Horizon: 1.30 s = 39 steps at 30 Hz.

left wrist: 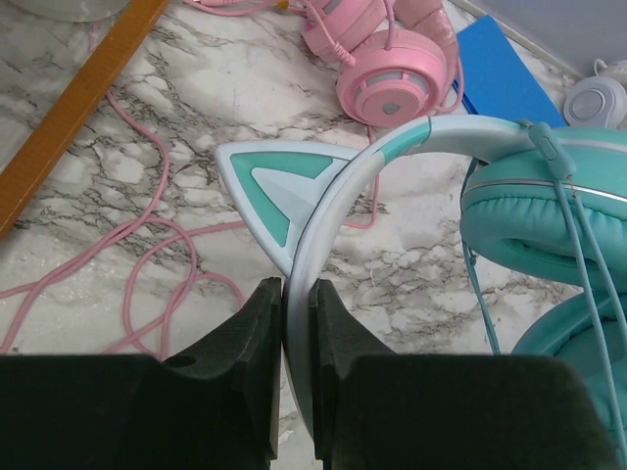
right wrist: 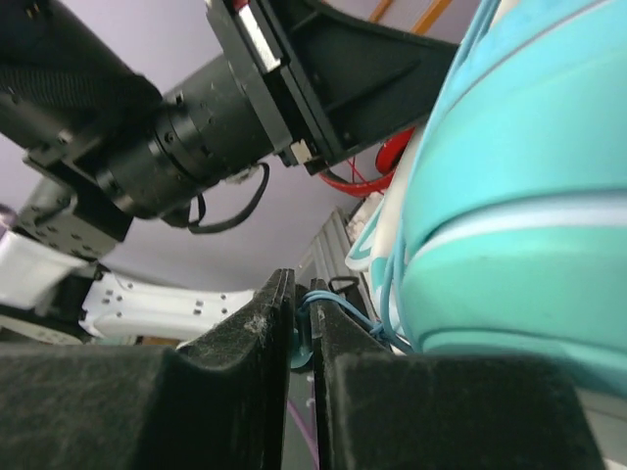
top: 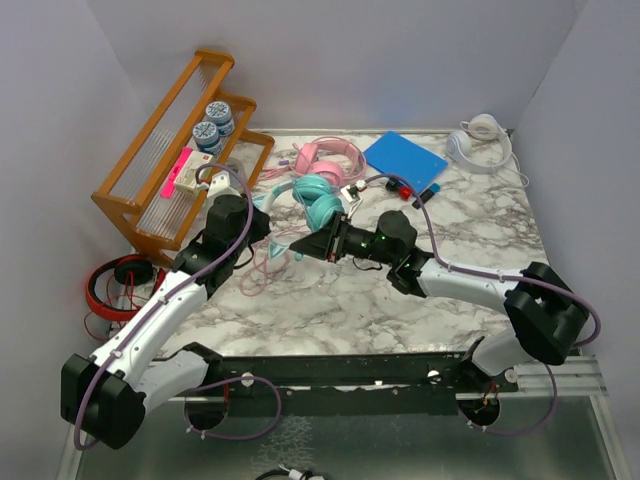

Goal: Wrap the headphones
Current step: Wrap the headphones cable around the headphones.

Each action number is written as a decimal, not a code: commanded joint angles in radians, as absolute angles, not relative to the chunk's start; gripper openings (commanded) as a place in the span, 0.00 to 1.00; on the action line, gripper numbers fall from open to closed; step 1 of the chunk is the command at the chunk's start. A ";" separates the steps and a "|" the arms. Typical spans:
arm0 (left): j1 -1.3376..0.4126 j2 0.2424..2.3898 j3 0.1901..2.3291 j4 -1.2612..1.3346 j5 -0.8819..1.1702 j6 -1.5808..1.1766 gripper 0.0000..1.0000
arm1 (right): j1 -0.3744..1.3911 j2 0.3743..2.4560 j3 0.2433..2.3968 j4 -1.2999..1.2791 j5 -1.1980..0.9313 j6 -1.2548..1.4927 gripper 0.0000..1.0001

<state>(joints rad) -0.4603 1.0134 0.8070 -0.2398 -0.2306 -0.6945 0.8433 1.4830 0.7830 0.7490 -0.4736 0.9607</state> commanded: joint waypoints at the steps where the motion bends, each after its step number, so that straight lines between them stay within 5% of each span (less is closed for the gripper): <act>1: -0.481 0.968 0.806 -0.112 -0.229 -0.699 0.00 | 0.851 1.487 0.792 0.848 -0.326 1.077 0.22; 4: -0.483 0.956 0.798 -0.112 -0.229 -0.699 0.00 | 0.853 1.469 0.795 0.819 -0.264 1.059 0.36; 10: -0.485 0.946 0.793 -0.124 -0.208 -0.713 0.00 | 0.852 1.471 0.828 0.730 -0.202 1.033 0.36; 15: -0.486 0.950 0.800 -0.143 -0.199 -0.706 0.00 | 0.852 1.465 0.826 0.731 -0.169 1.070 0.53; 23: -0.487 0.958 0.802 -0.154 -0.166 -0.699 0.00 | 0.852 1.453 0.844 0.693 -0.140 1.069 0.55; 28: -0.488 0.962 0.803 -0.179 -0.163 -0.692 0.00 | 0.853 1.455 0.892 0.585 -0.120 1.083 0.71; 39: -0.488 0.980 0.825 -0.235 -0.172 -0.681 0.00 | 0.854 1.429 0.917 0.473 -0.093 1.078 0.72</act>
<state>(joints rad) -0.4801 0.9840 0.7937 -0.2802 -0.2291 -0.6682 0.8562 1.4567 0.8986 0.5365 -0.1249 1.0924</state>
